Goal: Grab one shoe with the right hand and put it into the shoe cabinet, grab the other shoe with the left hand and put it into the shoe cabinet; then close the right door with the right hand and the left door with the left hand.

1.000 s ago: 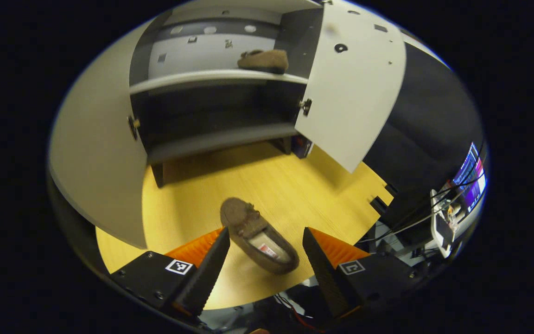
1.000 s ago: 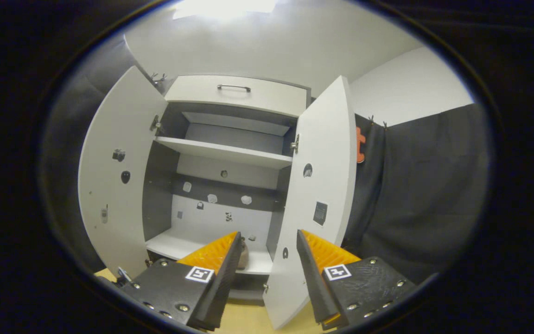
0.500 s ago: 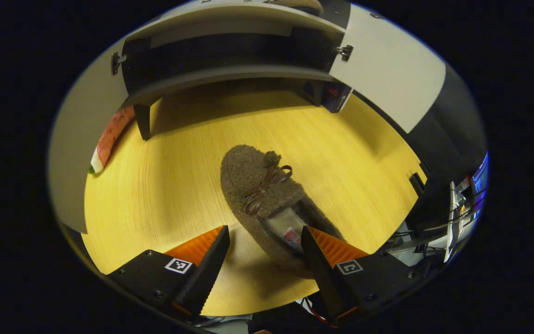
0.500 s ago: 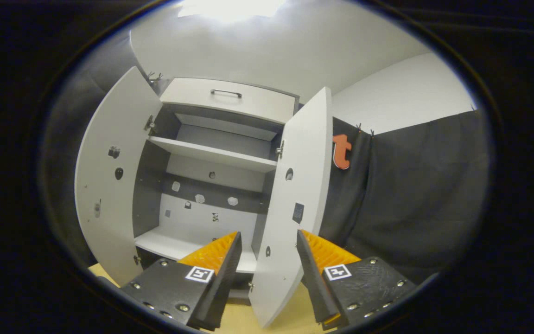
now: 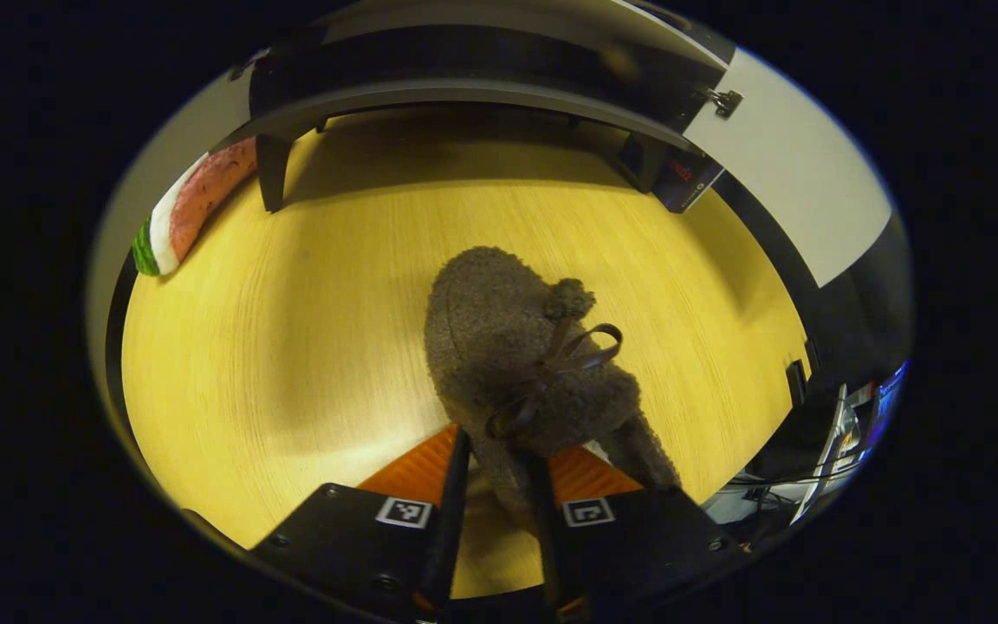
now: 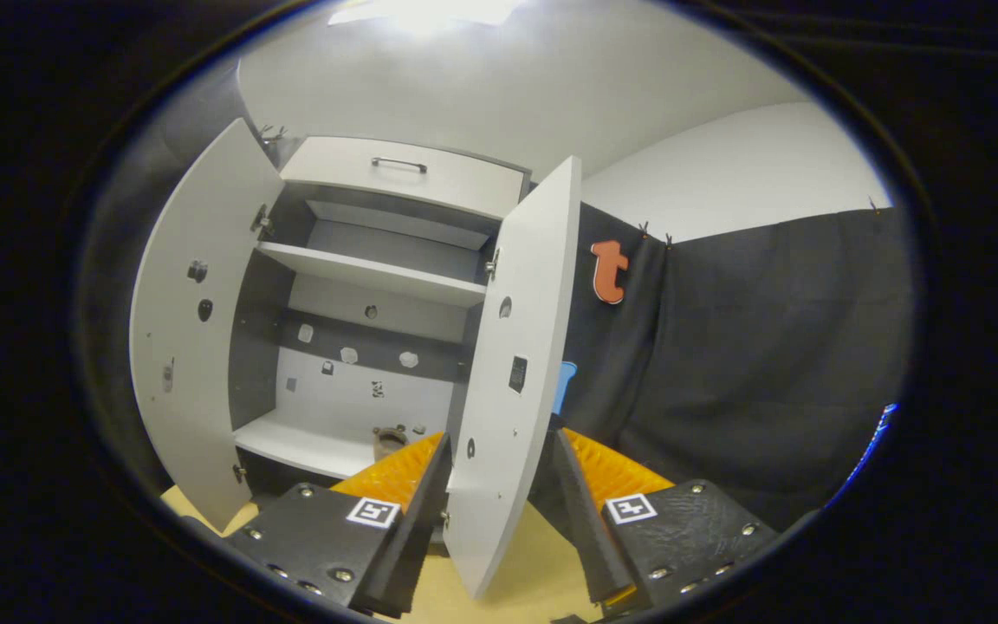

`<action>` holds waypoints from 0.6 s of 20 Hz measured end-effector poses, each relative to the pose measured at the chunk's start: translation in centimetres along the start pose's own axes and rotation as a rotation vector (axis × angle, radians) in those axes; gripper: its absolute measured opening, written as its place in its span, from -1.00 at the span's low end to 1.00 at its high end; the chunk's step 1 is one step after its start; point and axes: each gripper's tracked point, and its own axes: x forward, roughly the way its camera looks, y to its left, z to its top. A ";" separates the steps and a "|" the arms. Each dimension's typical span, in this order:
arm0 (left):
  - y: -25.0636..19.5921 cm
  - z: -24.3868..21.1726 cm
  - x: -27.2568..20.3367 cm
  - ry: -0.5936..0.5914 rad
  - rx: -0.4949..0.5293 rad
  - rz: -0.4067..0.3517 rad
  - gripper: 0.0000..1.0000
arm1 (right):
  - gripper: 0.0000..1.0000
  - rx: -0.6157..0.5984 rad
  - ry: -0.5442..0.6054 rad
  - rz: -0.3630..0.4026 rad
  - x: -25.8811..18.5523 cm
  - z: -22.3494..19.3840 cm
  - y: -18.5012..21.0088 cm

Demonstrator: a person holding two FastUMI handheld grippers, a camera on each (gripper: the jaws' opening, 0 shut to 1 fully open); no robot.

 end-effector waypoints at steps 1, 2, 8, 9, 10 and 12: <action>0.3 0.0 -0.1 0.006 -0.029 0.008 -0.40 | 0.43 -0.001 0.001 -0.001 -0.1 -0.1 0.0; 0.7 0.2 -0.2 0.007 -0.047 0.025 -0.58 | 0.43 -0.002 0.002 -0.002 0.0 -0.3 0.1; 0.4 0.0 -1.0 0.020 -0.010 -0.029 -0.98 | 0.38 -0.003 0.016 -0.008 -0.2 -1.0 -0.3; 0.2 0.3 -1.3 0.006 0.008 -0.024 -0.97 | 0.38 -0.005 0.020 -0.011 -0.2 -1.1 -0.4; 0.1 0.8 -1.8 -0.015 0.025 -0.022 -0.98 | 0.43 -0.007 0.022 -0.014 -0.4 -1.1 -0.6; -0.4 2.2 -3.0 -0.057 0.031 -0.042 -0.99 | 0.43 -0.006 0.023 -0.018 -0.4 -1.3 -0.9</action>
